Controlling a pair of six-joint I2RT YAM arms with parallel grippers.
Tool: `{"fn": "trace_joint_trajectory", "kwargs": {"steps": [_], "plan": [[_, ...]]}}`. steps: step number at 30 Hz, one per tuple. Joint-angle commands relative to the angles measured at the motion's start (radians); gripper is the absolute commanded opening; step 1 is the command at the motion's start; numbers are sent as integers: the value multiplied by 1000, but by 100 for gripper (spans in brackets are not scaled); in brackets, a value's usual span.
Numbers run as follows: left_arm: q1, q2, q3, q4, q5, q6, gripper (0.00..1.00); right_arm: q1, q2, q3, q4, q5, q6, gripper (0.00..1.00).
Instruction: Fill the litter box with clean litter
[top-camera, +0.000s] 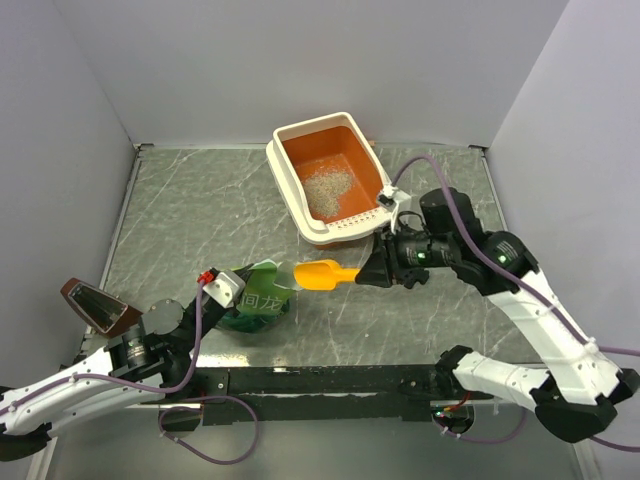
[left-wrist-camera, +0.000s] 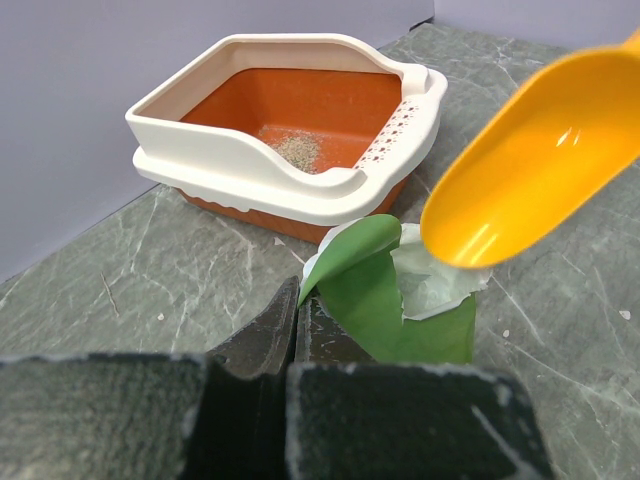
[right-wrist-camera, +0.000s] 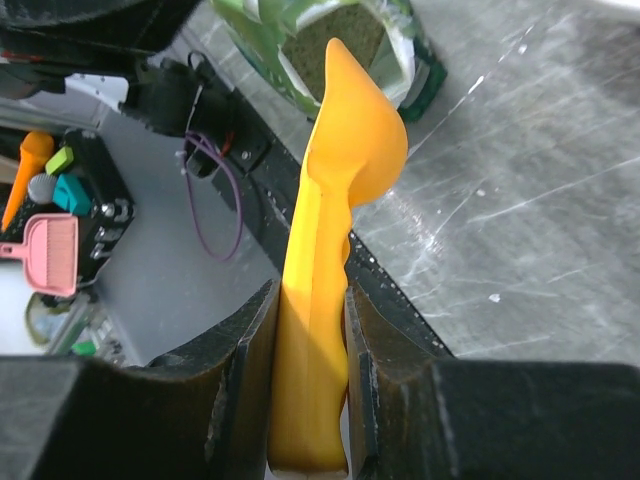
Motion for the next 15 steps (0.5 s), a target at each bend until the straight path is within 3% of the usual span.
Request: {"fn": "trace_joint_trajectory", "kwargs": {"steps": [1,15], "plan": [[0,-7,21,53,6,-13,1,6,66,-12,46,-60,9,0],[0,10,25,54,40,-24,1,40,417,86,77,-164,17,0]]}}
